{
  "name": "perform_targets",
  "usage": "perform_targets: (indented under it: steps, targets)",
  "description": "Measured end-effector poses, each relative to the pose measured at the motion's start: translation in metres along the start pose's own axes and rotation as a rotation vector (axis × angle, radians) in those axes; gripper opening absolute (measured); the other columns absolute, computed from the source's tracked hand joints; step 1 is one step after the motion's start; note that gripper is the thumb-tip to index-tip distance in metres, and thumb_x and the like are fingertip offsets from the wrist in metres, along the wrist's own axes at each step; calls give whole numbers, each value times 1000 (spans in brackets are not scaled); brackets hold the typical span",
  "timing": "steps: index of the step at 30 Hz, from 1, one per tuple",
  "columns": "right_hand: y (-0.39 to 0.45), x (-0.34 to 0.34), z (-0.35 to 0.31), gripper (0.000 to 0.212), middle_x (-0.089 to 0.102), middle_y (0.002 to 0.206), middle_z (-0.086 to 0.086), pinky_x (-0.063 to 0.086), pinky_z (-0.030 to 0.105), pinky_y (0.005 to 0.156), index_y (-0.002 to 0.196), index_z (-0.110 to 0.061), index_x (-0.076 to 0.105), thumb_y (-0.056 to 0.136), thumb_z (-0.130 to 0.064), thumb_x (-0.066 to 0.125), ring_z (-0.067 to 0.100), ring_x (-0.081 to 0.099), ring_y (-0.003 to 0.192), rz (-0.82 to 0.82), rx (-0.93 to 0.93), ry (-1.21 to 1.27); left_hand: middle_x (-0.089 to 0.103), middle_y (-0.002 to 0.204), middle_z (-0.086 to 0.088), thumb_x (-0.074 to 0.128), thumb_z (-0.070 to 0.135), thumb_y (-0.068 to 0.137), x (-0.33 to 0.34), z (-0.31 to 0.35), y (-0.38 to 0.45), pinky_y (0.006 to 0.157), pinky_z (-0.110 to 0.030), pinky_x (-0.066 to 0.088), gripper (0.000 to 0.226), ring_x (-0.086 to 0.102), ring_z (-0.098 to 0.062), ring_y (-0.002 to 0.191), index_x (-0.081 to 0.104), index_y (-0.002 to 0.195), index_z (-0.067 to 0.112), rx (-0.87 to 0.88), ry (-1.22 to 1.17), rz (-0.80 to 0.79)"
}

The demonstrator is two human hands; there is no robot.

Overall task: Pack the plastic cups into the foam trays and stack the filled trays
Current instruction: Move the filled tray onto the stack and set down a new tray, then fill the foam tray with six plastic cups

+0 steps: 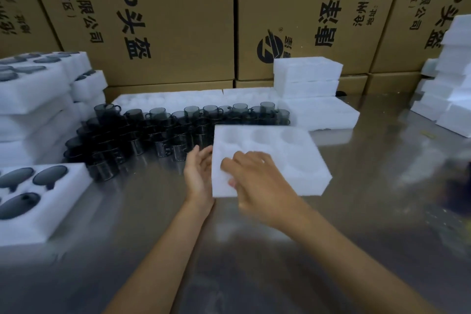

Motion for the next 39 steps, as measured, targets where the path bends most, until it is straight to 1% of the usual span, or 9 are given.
perform_targets:
  steps: [5, 10, 14, 18, 21, 24, 27, 31, 39]
  targets:
    - [-30, 26, -40, 19, 41, 97, -4, 23, 38, 109, 107, -20, 45, 90, -14, 48, 19, 39, 95, -84, -45, 54, 64, 101, -9, 58, 21, 93, -8, 15, -24, 76, -32, 49, 20, 62, -22, 87, 64, 110, 12, -24, 277, -101]
    - [-27, 23, -49, 16, 53, 97, -9, 31, 30, 102, 102, -26, 58, 96, -40, 52, 9, 46, 96, -112, -26, 360, 67, 94, -2, 59, 4, 86, -33, 36, -31, 85, -34, 48, 29, 61, -18, 91, 70, 110, 15, 90, 540, -102]
    - [10, 4, -5, 4, 60, 99, -3, 41, 19, 89, 93, -27, 64, 93, -30, 64, 10, 53, 96, 103, 71, 611, 69, 97, -8, 58, 3, 86, -40, 38, -27, 81, -32, 50, 30, 64, -19, 89, 70, 113, 13, 108, 491, -88]
    - [35, 4, 118, 22, 56, 110, 11, 48, 33, 89, 113, -8, 59, 92, -9, 65, 20, 57, 91, 350, 502, 599, 75, 99, 2, 57, 2, 90, -43, 38, -26, 58, -20, 52, 40, 67, -7, 72, 66, 123, 21, 137, 488, -14]
    - [23, 29, 204, 38, 56, 123, 18, 47, 36, 92, 125, -3, 50, 92, -17, 63, 33, 58, 110, 284, 914, 520, 77, 96, 3, 57, 4, 90, -43, 36, -23, 56, -20, 52, 45, 68, -7, 70, 63, 129, 26, 121, 485, -36]
    - [15, 55, 236, 22, 57, 102, 8, 46, 33, 90, 101, -7, 58, 91, -23, 70, 25, 56, 100, 240, 1097, 654, 77, 87, 4, 57, 4, 88, -44, 35, -18, 54, -21, 51, 47, 66, -8, 66, 64, 128, 29, 82, 486, -55]
    - [11, 66, 243, 27, 60, 75, 5, 47, 32, 79, 69, -13, 59, 91, -22, 72, 22, 56, 76, 330, 1176, 831, 76, 85, 4, 57, 4, 87, -44, 33, -16, 52, -20, 50, 46, 64, -8, 63, 65, 125, 31, 62, 476, -70]
    - [10, 71, 242, 15, 66, 85, 10, 53, 38, 85, 79, -13, 66, 92, -18, 69, 25, 59, 82, 357, 1202, 883, 76, 84, 5, 57, 5, 87, -44, 34, -15, 52, -20, 49, 46, 64, -8, 63, 66, 125, 30, 61, 478, -67]
    - [15, 42, 221, 13, 60, 70, 7, 45, 22, 52, 86, -10, 58, 98, -6, 54, 8, 53, 50, 263, 1142, 983, 72, 71, 11, 56, 3, 87, -43, 38, -24, 47, -16, 45, 53, 59, -4, 53, 59, 136, 24, 71, 509, -38]
Point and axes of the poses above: each hand's wrist, its own y-axis towards the middle knuckle, its own x-axis out of the palm, z = x × y, the point moved 8 cm from there along y, towards the middle knuckle
